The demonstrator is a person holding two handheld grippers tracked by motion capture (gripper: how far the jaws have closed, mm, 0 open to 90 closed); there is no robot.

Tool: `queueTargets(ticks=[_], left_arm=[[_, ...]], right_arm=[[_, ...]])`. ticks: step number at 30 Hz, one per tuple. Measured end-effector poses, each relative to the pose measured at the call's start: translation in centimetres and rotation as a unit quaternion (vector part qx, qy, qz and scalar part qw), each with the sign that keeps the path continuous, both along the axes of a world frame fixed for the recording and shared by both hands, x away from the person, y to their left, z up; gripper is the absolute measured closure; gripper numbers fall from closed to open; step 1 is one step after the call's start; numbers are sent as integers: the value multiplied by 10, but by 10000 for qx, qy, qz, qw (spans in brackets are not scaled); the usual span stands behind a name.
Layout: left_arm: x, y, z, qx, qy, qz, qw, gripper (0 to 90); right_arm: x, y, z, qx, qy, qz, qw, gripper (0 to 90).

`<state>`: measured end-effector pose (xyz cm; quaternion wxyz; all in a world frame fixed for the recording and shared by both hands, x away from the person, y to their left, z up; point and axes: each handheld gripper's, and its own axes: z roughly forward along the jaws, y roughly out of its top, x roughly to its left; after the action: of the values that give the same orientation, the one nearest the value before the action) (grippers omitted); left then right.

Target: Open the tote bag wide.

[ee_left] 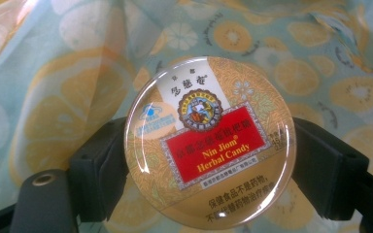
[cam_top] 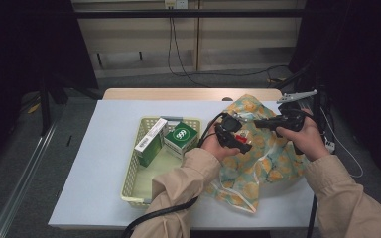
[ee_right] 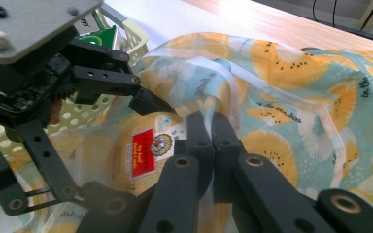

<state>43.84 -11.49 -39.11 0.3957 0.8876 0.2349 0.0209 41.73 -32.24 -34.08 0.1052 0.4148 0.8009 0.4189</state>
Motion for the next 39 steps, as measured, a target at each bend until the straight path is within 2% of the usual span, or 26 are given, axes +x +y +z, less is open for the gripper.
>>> queueTargets(ticks=[5, 9, 18, 20, 21, 24, 27, 33, 39], left_arm=[[2, -2, -2, 55, -26, -39, 10000, 207], [3, -3, -5, -13, 2, 28, 10000, 207], [9, -13, -12, -3, 39, 58, 10000, 207], [12, -16, -12, -100, 41, 152, 9998, 206], [14, -19, -12, -257, 34, 229, 9994, 206], [24, -25, -15, -334, -23, 280, 9990, 191], [26, -27, -15, -403, 109, 325, 9986, 147], [17, -11, 0, -271, 189, 249, 9991, 141], [5, 13, 18, -178, 140, 146, 9996, 129]], right_arm=[[-1, -2, -1, 21, 14, -3, 10000, 895], [-2, -4, -1, 49, 5, -22, 10000, 895], [-3, -5, -2, 137, -1, -36, 9999, 895], [-3, -6, -3, 173, 12, -38, 9998, 895], [-3, -7, -3, 182, 23, -55, 9998, 895], [-1, -9, -6, 203, 38, -73, 9998, 895], [-1, -10, -8, 192, 80, -92, 9997, 895], [0, -12, -15, 196, 129, -143, 9996, 896], [-3, -12, -20, 92, 194, -190, 9996, 895]])
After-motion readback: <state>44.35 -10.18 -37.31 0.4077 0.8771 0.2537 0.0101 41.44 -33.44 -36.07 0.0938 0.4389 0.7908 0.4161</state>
